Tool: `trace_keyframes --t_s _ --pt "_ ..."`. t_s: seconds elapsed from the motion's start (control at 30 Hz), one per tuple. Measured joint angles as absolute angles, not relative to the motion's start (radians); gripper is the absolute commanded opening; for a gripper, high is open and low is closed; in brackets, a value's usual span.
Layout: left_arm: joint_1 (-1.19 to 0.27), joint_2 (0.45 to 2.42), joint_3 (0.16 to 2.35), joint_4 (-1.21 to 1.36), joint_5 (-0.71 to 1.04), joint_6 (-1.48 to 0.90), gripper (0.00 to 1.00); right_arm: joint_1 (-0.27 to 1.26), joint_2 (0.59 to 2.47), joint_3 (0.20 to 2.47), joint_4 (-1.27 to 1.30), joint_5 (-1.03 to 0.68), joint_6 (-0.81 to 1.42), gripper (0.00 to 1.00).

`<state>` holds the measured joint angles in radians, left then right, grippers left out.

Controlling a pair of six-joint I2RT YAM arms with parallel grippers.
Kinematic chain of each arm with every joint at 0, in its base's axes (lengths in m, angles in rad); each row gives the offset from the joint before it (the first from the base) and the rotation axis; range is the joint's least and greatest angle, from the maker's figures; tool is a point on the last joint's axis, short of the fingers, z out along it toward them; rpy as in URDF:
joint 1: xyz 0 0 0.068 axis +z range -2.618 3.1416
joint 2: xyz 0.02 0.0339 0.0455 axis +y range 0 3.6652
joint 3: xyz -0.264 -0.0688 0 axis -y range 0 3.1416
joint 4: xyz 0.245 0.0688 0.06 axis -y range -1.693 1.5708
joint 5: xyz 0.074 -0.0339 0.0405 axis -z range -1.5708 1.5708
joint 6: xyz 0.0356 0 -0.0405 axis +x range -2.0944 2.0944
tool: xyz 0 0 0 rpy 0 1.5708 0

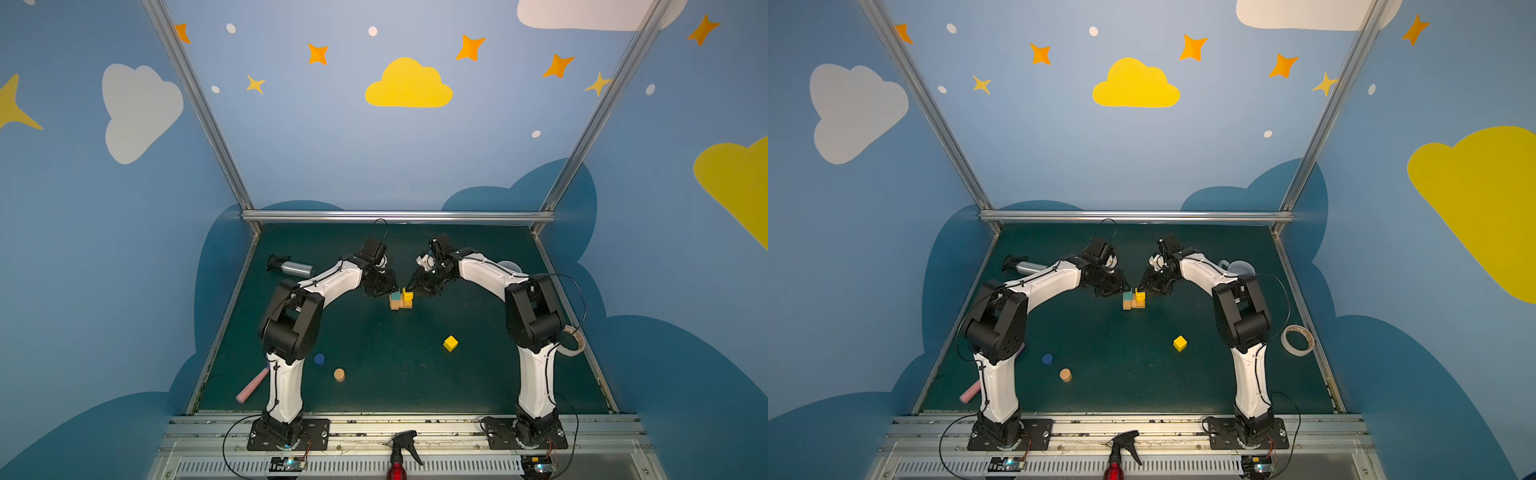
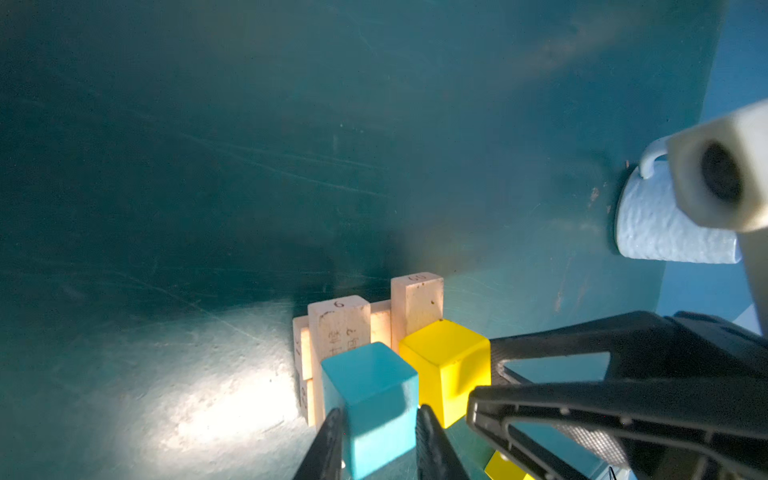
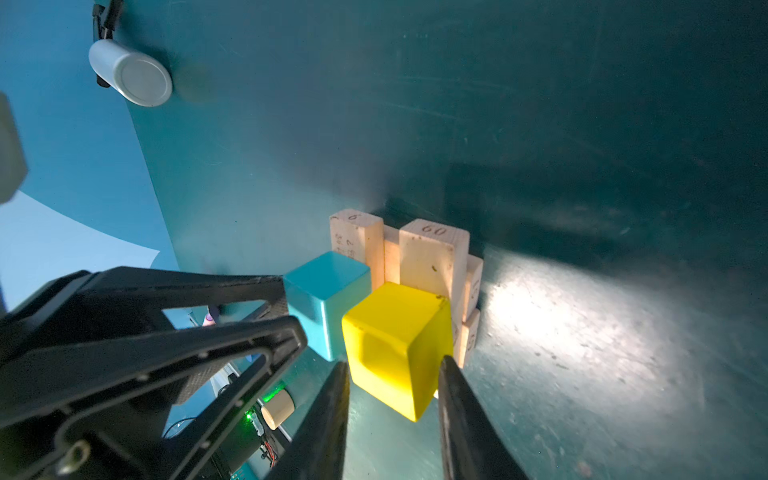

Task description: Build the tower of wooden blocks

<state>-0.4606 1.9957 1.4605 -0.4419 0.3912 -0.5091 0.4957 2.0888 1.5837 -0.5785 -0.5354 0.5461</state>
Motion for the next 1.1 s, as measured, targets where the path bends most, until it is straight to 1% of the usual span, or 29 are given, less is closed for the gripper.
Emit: trace_keyframes --t_s 0.57,0.7,0.8,0.97,1.07,1.1 --pt "-0.461 2.005 1.462 -0.445 0.395 -0.509 0.31 0.502 2.089 1.582 -0.575 -0.535 0.554 0.34" --pt "-0.461 2.005 1.462 -0.445 0.395 -0.509 0.33 0.503 2.089 1.582 -0.575 -0.535 0.558 0.35" --pt "-0.461 2.005 1.462 -0.446 0.394 -0.508 0.35 0.503 2.089 1.582 -0.575 -0.533 0.562 0.43" --pt "-0.461 2.005 1.462 -0.448 0.393 -0.508 0.40 0.503 2.089 1.582 -0.576 -0.527 0.562 0.51" --pt "-0.461 2.005 1.468 -0.455 0.391 -0.506 0.49 0.503 2.089 1.582 -0.576 -0.521 0.562 0.55" --pt "-0.461 2.005 1.472 -0.455 0.391 -0.504 0.51 0.503 2.089 1.582 -0.576 -0.518 0.562 0.57"
